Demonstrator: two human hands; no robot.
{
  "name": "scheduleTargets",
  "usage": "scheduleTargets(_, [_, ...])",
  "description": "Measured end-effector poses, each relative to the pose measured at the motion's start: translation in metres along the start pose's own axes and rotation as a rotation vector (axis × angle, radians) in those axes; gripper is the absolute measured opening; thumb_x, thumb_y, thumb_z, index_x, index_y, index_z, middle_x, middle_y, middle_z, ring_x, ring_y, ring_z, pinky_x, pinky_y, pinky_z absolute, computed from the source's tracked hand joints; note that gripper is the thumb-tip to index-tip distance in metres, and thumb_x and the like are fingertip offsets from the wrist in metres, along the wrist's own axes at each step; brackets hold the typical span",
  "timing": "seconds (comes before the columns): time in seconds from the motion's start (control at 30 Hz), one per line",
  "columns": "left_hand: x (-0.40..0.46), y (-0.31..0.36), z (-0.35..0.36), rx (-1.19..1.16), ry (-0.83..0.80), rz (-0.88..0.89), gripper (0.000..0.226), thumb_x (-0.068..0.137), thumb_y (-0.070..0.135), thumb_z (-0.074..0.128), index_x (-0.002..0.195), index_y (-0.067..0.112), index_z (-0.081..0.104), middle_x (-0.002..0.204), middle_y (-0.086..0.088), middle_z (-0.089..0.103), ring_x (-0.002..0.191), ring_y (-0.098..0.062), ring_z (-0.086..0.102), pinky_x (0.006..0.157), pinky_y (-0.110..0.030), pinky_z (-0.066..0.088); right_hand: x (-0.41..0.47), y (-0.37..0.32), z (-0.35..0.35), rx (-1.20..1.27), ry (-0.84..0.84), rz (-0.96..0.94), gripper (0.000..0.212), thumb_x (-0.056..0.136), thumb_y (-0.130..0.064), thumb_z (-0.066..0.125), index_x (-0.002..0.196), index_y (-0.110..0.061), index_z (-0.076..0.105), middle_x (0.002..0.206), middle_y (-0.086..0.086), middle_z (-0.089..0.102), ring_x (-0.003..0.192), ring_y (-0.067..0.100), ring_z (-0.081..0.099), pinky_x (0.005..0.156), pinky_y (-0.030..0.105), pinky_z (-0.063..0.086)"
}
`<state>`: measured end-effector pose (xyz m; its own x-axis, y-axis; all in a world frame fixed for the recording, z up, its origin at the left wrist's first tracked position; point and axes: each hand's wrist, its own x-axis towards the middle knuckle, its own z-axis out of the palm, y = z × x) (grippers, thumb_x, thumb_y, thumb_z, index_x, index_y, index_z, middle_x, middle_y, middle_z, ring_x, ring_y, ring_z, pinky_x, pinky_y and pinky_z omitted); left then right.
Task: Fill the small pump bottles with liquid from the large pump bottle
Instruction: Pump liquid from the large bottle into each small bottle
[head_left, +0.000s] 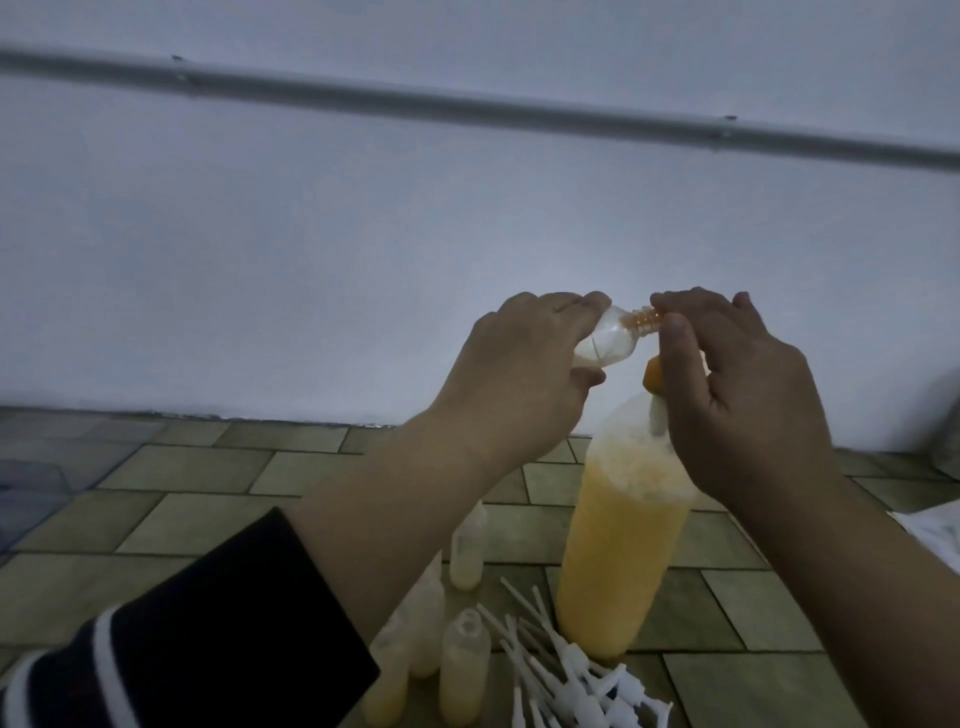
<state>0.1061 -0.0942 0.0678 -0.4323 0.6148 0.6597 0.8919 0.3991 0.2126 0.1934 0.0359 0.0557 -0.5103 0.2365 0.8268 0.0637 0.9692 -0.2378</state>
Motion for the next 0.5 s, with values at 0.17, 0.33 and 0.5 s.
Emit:
scheduleTargets(0.17, [-0.002,0.002,0.011,-0.038,0.011,-0.015,0.049,0.088,0.027,0.061,0.135,0.022,0.045,0.129,0.006,0.057,0.113,-0.016,0.047,0.091,-0.028,0.036,-0.007,0.006,0.014,0.094,0.093,0.083,0.052,0.094,-0.036,0.025,0.111,-0.007,0.065,0.120,0.004,0.062,0.114,0.017,0.054,0.110,0.020,0.025])
scheduleTargets(0.33, [-0.008,-0.004,0.014,-0.058,-0.007,-0.038,0.045,0.087,0.028,0.062,0.130,0.025,0.048,0.125,0.008,0.059,0.109,-0.015,0.047,0.084,-0.024,0.033,-0.012,0.002,0.019,0.053,0.037,0.090,0.059,0.095,-0.042,0.018,0.116,-0.010,0.063,0.117,0.004,0.063,0.113,0.020,0.055,0.106,0.011,0.018])
scheduleTargets(0.5, [0.000,-0.004,-0.001,-0.064,0.026,-0.037,0.041,0.086,0.030,0.064,0.124,0.027,0.049,0.118,0.011,0.057,0.105,-0.013,0.050,0.080,-0.024,0.036,0.001,-0.010,-0.002,0.018,-0.057,0.040,0.063,0.096,-0.051,0.012,0.107,-0.014,0.061,0.098,-0.005,0.062,0.097,0.011,0.055,0.113,0.035,0.026])
